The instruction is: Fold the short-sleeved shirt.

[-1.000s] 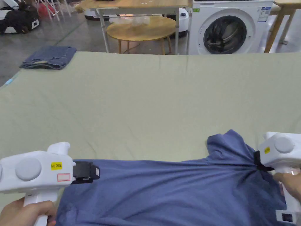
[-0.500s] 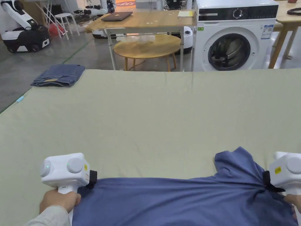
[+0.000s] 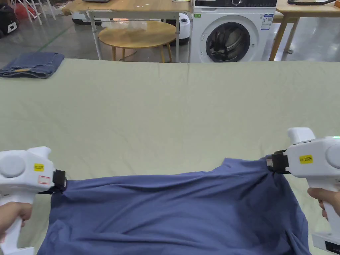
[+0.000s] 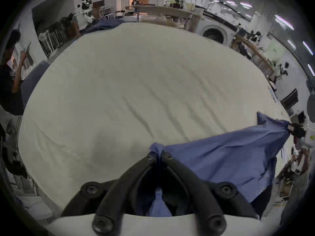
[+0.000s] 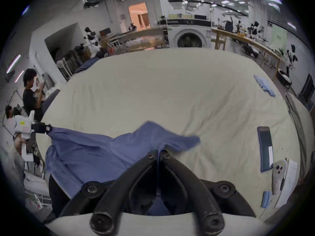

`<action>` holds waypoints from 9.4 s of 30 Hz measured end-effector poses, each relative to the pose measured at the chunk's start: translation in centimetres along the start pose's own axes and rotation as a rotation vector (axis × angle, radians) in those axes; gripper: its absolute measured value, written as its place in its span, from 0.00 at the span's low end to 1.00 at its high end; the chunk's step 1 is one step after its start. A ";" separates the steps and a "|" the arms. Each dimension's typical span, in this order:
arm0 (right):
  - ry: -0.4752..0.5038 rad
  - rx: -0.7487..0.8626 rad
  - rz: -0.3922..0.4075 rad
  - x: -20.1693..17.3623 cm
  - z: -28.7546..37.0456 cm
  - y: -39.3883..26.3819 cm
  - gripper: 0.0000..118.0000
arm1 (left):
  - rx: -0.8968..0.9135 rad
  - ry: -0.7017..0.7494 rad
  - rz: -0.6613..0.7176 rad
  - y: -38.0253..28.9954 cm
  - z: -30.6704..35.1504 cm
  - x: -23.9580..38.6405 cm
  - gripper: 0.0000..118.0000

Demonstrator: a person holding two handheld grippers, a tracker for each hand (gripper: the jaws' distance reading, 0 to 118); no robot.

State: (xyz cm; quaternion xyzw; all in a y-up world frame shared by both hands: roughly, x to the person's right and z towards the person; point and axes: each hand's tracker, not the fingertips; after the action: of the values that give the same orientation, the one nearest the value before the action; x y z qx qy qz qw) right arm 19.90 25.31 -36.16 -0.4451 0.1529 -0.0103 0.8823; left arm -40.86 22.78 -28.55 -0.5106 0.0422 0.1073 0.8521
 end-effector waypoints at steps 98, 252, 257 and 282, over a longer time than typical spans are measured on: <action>0.174 -0.156 0.031 -6.5 6.1 -14.7 0.00 | -0.452 -0.520 0.072 -9.8 -7.1 18.1 0.61; 0.331 -0.210 0.287 -17.9 -9.2 -18.6 0.00 | -0.168 -0.345 -0.039 -10.2 -1.9 10.4 0.82; 0.378 -0.196 0.249 -16.4 -8.4 -18.8 0.00 | -0.328 -0.500 0.049 -11.8 -6.8 11.9 0.82; 0.539 -0.200 0.153 -29.6 -10.0 -10.5 0.00 | -0.240 -0.111 0.279 -1.6 5.0 -29.3 0.25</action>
State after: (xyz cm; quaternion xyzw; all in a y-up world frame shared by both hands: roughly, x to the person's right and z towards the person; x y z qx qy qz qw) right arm -9.88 15.73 -25.74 -0.4982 0.4150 -0.0465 0.7599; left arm -69.24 22.39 -19.47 -0.5910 0.0524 0.2565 0.7630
